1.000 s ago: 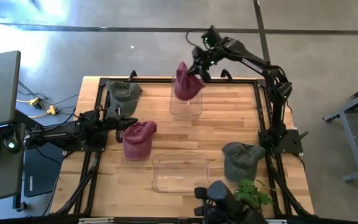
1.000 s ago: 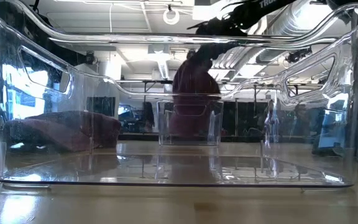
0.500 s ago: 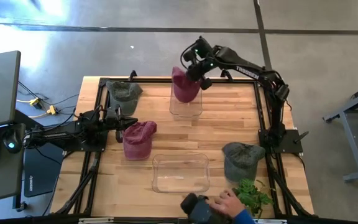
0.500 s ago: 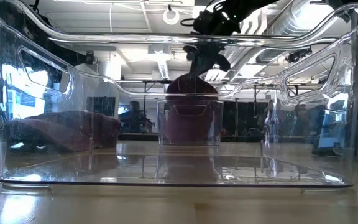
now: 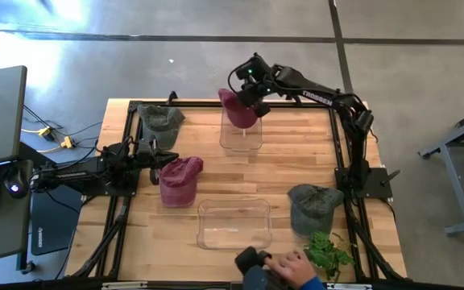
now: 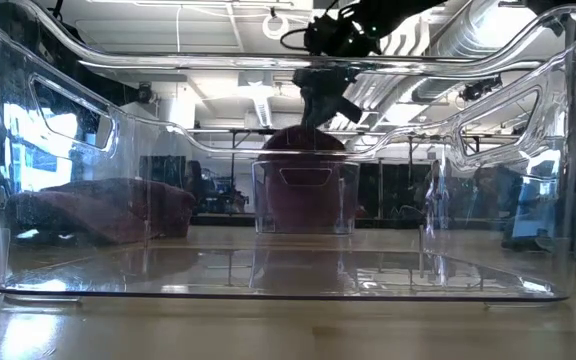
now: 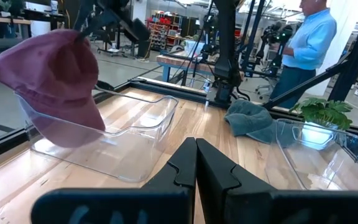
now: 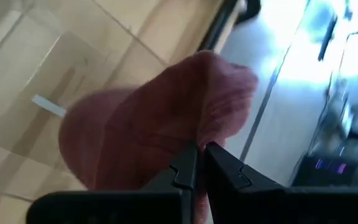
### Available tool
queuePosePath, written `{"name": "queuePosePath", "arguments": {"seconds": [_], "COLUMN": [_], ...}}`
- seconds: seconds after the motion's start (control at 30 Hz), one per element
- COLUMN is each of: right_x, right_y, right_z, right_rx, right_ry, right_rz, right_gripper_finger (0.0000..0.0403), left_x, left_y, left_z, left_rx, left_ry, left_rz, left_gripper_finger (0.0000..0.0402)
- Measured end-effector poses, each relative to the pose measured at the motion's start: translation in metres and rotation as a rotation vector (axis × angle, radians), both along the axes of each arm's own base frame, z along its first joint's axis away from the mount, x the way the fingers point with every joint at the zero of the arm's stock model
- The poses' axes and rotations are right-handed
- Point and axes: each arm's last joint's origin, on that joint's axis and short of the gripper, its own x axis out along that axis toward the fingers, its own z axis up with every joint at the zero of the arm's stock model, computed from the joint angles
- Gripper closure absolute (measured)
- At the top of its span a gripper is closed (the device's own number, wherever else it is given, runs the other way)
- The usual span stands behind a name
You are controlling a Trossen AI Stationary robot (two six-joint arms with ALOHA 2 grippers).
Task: Pick & Place hat
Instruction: Put the right red cap into the top transparent bin, then put the left black cap into the bottom transparent bin
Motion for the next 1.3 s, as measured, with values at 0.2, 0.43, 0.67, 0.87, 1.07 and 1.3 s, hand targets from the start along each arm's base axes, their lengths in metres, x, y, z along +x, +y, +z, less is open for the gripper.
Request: {"name": "queuePosePath", "arguments": {"seconds": [0.2,0.43,0.67,0.87,1.07,1.3], "right_x": [-0.008,-0.022,-0.044,-0.055,-0.045,-0.017], "right_y": [-0.009,-0.018,0.000,0.020,0.048,0.098], "right_z": [-0.014,0.010,0.063,0.096,0.097,0.056], "right_rx": [0.076,0.126,0.351,0.762,0.898,0.982], "right_ry": [-0.007,-0.129,-0.446,-0.672,-0.625,-0.432], "right_rz": [-0.193,-0.366,-0.646,-0.695,-0.675,-0.595], "right_gripper_finger": [0.0385,0.0314,0.0221,0.0197,0.0207,0.0228], "left_x": [0.000,0.000,0.000,0.000,-0.006,-0.006], "left_y": [0.000,0.000,0.000,-0.001,0.005,0.012], "left_z": [0.000,0.000,0.000,0.010,0.027,0.077], "left_rx": [0.000,0.000,0.000,-0.154,-0.455,-0.475], "left_ry": [0.000,0.000,0.000,-0.128,-0.307,-0.211], "left_rz": [-0.005,-0.007,0.004,-0.048,0.140,0.438], "left_gripper_finger": [0.0401,0.0401,0.0401,0.0401,0.0401,0.0401]}}
